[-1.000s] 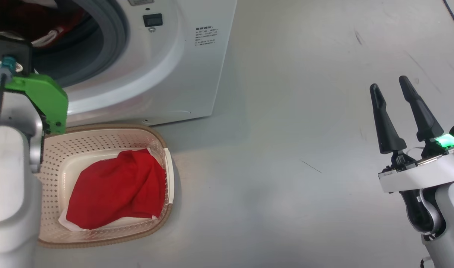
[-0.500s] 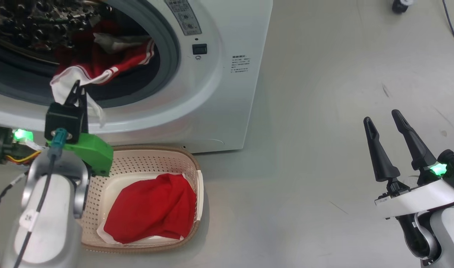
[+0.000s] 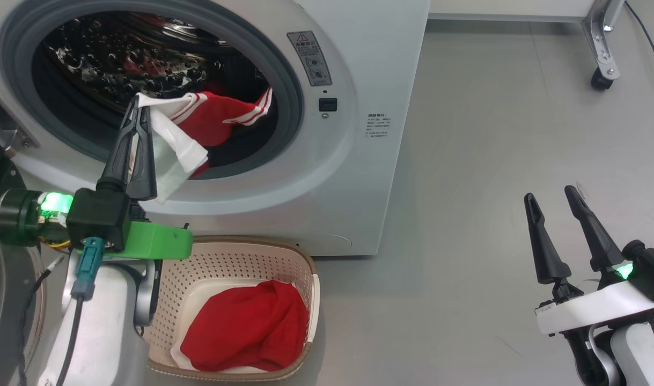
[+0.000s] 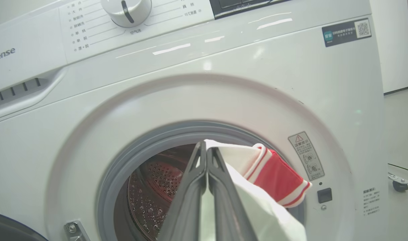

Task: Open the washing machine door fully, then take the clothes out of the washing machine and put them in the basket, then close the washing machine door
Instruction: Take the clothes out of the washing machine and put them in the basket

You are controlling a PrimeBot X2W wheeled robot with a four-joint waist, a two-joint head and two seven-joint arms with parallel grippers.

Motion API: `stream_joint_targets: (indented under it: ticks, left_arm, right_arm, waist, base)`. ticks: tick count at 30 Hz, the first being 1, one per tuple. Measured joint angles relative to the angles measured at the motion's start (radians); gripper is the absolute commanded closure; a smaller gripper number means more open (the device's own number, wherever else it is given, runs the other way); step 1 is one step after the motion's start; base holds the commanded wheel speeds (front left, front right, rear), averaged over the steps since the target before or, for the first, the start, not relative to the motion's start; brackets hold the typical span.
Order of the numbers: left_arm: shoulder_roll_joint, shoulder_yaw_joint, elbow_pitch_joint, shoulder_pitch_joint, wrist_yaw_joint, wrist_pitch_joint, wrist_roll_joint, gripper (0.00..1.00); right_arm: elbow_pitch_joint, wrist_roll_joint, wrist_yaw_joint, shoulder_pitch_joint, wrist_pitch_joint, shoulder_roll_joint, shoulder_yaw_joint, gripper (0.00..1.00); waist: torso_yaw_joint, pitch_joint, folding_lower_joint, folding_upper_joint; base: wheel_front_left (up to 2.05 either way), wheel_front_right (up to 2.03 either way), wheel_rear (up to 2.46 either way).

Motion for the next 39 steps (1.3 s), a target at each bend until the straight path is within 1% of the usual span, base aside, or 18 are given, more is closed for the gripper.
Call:
stream_joint_targets:
  ticks: [8,11,16,22,26,31,39]
  left_arm:
    - [-0.003,0.041,-0.092,0.02,0.016,-0.022,-0.026,1.0]
    - [-0.004,0.06,-0.126,0.02,0.018,-0.031,-0.026,1.0]
    - [0.0,0.08,-0.181,0.02,0.025,-0.032,0.008,1.0]
    - [-0.001,0.088,-0.216,0.021,0.028,-0.04,0.019,1.0]
    - [-0.002,0.081,-0.194,0.053,0.028,-0.037,0.018,1.0]
    - [-0.009,0.061,-0.101,0.166,0.028,0.036,-0.012,1.0]
    - [-0.016,0.06,0.022,0.24,0.028,0.069,-0.046,1.0]
  right_arm:
    - [-0.003,-0.01,0.0,0.009,0.0,0.017,0.016,0.0]
    - [-0.003,-0.012,0.0,0.01,0.0,0.019,0.016,0.0]
    - [-0.003,-0.018,0.0,0.011,0.0,0.025,0.029,0.0]
    - [0.001,-0.018,0.0,0.033,0.0,0.032,0.014,0.0]
    - [0.002,-0.018,0.0,0.034,0.0,0.035,0.016,0.0]
    - [0.0,-0.018,0.0,0.034,0.0,0.035,0.032,0.0]
    - [-0.007,-0.018,0.0,0.032,0.0,0.015,0.036,0.0]
  waist:
    - [0.02,-0.04,0.0,0.0]
    - [0.017,-0.044,0.0,0.0]
    - [0.004,-0.047,0.0,0.0]
    - [-0.006,-0.047,-0.0001,0.0]
    - [-0.01,-0.044,0.0,0.0]
    - [-0.017,-0.032,0.0,0.0]
    - [-0.038,0.005,0.0,0.0]
  base:
    - [0.0,0.0,0.0]
    - [0.0,0.0,0.0]
    - [0.0,0.0,0.0]
    - [0.0,0.0,0.0]
    - [0.0,0.0,0.0]
    - [0.0,0.0,0.0]
    - [0.0,0.0,0.0]
